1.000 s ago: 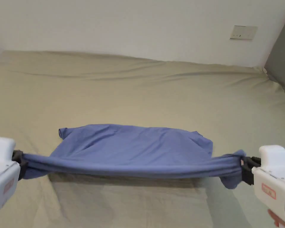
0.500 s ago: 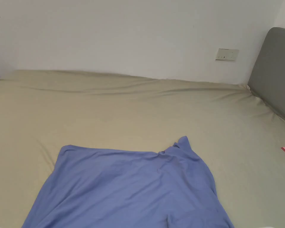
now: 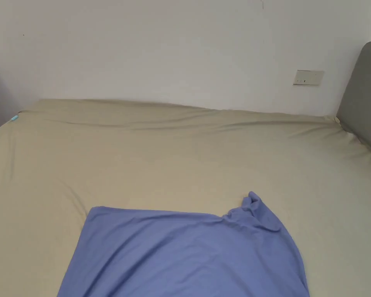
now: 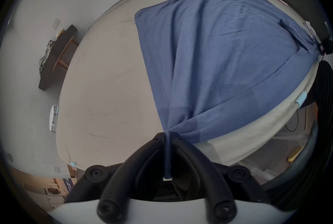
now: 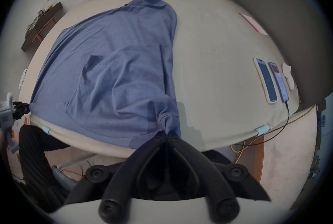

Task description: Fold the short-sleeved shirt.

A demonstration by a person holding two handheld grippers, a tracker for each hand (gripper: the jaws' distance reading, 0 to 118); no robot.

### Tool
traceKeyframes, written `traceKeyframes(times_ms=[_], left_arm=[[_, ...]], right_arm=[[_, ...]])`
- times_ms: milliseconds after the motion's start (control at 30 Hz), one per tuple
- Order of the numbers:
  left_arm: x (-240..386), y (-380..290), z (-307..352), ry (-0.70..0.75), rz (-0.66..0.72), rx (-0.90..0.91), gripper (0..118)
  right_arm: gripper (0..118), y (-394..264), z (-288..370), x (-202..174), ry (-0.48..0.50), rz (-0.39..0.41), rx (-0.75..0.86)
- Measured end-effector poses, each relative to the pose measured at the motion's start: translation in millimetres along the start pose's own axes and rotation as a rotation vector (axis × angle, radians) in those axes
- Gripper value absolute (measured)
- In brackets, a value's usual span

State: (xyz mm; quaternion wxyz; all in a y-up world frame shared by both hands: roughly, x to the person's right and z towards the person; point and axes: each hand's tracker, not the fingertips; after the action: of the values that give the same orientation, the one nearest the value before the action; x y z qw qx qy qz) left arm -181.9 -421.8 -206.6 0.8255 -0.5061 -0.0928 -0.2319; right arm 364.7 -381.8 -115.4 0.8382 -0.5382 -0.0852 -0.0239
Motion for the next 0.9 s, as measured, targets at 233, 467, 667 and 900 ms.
traceKeyframes(times_ms=[233,467,667,900], left_arm=[[-24,55,42,-0.048,0.241,0.275,107],[-36,151,151,-0.029,0.381,0.783,107],[-18,198,229,0.106,0.341,1.04,92],[1,220,245,0.146,0.324,1.094,4]], right_arm=[[112,50,35,10,-0.121,-0.05,0.241],[112,133,142,-44,-0.1,0.066,0.692],[87,171,221,-118,-0.073,0.174,0.986],[0,183,230,-159,-0.069,0.226,1.109]])
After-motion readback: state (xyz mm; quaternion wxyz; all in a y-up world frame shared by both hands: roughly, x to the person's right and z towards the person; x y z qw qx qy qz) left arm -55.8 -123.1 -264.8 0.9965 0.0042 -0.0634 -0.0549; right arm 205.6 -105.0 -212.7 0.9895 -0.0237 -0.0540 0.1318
